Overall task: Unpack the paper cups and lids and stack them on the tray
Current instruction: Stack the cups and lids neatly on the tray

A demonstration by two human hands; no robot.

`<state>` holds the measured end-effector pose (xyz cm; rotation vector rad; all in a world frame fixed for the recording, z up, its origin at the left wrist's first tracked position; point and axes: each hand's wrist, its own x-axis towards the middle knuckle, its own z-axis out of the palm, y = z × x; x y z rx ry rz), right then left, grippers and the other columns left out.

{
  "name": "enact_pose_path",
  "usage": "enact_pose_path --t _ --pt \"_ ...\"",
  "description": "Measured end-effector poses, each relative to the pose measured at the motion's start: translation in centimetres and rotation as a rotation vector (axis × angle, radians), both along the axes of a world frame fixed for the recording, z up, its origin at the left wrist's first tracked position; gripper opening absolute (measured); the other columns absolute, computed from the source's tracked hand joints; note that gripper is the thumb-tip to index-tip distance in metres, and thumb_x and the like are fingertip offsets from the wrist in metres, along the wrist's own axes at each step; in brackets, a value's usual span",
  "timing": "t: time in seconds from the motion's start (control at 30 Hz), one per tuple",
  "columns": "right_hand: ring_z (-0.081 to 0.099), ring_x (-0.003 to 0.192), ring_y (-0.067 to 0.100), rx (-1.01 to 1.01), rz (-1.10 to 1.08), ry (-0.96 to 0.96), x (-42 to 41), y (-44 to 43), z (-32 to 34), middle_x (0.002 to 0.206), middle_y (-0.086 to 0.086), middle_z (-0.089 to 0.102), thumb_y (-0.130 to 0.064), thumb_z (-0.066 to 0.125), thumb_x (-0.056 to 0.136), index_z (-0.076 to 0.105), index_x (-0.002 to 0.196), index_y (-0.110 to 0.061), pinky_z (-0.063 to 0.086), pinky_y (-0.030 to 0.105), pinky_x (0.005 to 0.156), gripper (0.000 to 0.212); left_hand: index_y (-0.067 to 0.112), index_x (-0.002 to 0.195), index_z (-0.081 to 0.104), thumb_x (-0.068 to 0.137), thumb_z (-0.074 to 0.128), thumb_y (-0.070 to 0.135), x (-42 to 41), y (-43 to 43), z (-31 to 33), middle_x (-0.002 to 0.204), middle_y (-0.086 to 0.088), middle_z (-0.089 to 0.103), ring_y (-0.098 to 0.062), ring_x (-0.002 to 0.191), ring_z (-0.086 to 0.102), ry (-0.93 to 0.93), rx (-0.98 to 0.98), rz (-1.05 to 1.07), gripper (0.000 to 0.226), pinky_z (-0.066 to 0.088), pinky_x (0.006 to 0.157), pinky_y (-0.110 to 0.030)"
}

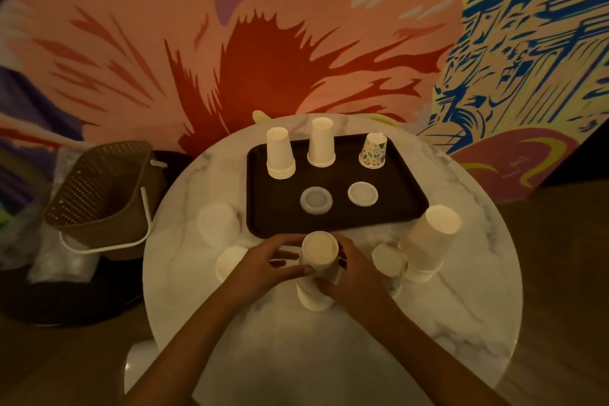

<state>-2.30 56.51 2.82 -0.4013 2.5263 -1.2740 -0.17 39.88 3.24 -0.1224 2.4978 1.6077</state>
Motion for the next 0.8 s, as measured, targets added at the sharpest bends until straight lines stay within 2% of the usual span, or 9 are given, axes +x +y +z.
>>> enact_pose_path --t 0.17,0.37,0.5,0.6,0.67,0.73,0.8 --pt "0.041 0.131 0.019 -0.082 0.040 -0.083 0.1 -0.9 -1.2 0.140 0.003 0.044 -0.014 0.074 0.075 0.035 0.134 -0.015 0.030 0.023 0.105 0.070 0.049 0.105 0.046 0.074 0.074 0.024 0.6 -0.6 0.4 0.109 0.025 0.052 0.004 0.092 0.056 -0.021 0.022 0.013 0.049 0.045 0.068 -0.007" --pt "0.044 0.127 0.018 -0.074 0.031 -0.080 -0.2 -1.4 -2.1 0.137 0.001 0.046 -0.014 0.077 0.071 0.036 0.134 -0.016 0.028 0.014 0.095 0.075 0.045 0.112 0.041 0.075 0.073 0.021 0.8 -0.3 0.2 0.113 0.017 0.050 0.002 0.090 0.053 -0.045 0.013 0.021 0.054 0.046 0.063 -0.005" --pt "0.043 0.128 0.018 -0.068 0.048 -0.063 -0.1 -1.2 -1.9 0.138 0.002 0.046 -0.015 0.077 0.072 0.035 0.135 -0.015 0.029 0.016 0.097 0.076 0.046 0.111 0.041 0.075 0.074 0.022 1.0 -0.1 0.2 0.116 0.017 0.049 -0.001 0.097 0.050 -0.026 -0.001 0.043 0.054 0.043 0.066 -0.005" --pt "0.042 0.129 0.019 -0.057 0.060 -0.054 0.0 -1.1 -1.2 0.139 0.002 0.045 -0.017 0.076 0.073 0.035 0.136 -0.015 0.032 0.024 0.105 0.075 0.046 0.109 0.041 0.075 0.073 0.022 1.1 0.1 0.5 0.114 0.018 0.048 -0.001 0.098 0.050 0.012 -0.010 0.055 0.053 0.040 0.069 -0.003" --pt "0.043 0.128 0.018 -0.078 0.057 -0.047 0.0 -1.0 -0.4 0.137 0.001 0.046 -0.018 0.077 0.072 0.035 0.135 -0.016 0.033 0.027 0.105 0.075 0.047 0.108 0.042 0.074 0.073 0.024 1.3 0.3 1.2 0.111 0.022 0.049 0.001 0.094 0.053 0.049 -0.025 0.064 0.051 0.041 0.072 -0.005" --pt "0.045 0.123 0.014 -0.130 0.055 -0.031 0.1 -0.7 0.9 0.130 -0.003 0.049 -0.017 0.078 0.070 0.037 0.132 -0.020 0.034 0.022 0.100 0.075 0.051 0.104 0.042 0.073 0.073 0.027 1.6 0.4 2.4 0.106 0.028 0.049 0.009 0.091 0.054 0.106 -0.041 0.070 0.050 0.046 0.073 -0.006" --pt "0.046 0.111 0.005 -0.178 0.073 0.019 0.1 -0.3 2.8 0.117 -0.012 0.049 -0.017 0.080 0.067 0.037 0.126 -0.027 0.036 0.015 0.092 0.074 0.054 0.101 0.041 0.073 0.072 0.029 1.8 0.6 4.2 0.102 0.031 0.049 0.018 0.088 0.052 0.179 -0.051 0.075 0.048 0.045 0.069 -0.001"
